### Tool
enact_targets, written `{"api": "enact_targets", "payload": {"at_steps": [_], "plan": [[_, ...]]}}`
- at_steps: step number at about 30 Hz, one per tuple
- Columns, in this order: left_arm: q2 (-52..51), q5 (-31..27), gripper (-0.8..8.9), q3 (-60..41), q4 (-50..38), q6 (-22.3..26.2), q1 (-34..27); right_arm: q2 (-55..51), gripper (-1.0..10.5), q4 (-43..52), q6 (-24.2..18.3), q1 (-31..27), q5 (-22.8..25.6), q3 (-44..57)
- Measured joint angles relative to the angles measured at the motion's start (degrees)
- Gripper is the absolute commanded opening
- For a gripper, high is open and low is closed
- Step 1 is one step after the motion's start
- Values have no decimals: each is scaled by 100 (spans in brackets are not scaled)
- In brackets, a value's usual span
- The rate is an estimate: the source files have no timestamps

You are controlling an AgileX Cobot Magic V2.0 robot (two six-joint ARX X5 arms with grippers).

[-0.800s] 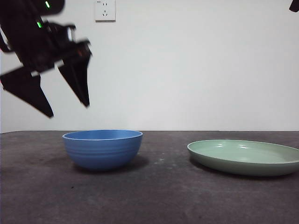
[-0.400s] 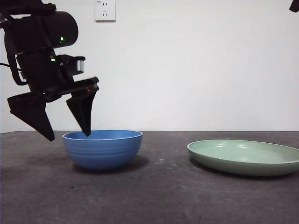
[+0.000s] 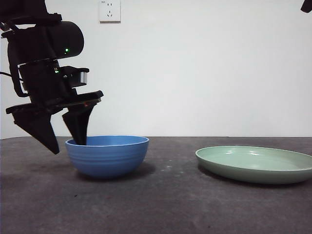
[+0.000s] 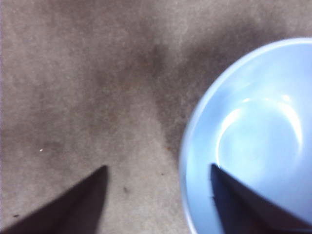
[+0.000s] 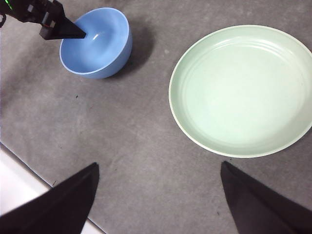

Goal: Pick up the blue bowl, put it on the green plate, put it on desk

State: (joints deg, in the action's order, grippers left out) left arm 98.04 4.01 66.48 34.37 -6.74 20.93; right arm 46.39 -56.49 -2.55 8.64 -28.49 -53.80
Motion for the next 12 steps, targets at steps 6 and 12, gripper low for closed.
{"api": "enact_targets", "payload": {"at_steps": [6, 12], "plan": [[0, 2, 77, 0, -15, -22, 24, 0, 398, 0, 0, 0, 0, 0], [0, 2, 8, 0, -116, -22, 28, 0, 398, 0, 0, 0, 0, 0]]}}
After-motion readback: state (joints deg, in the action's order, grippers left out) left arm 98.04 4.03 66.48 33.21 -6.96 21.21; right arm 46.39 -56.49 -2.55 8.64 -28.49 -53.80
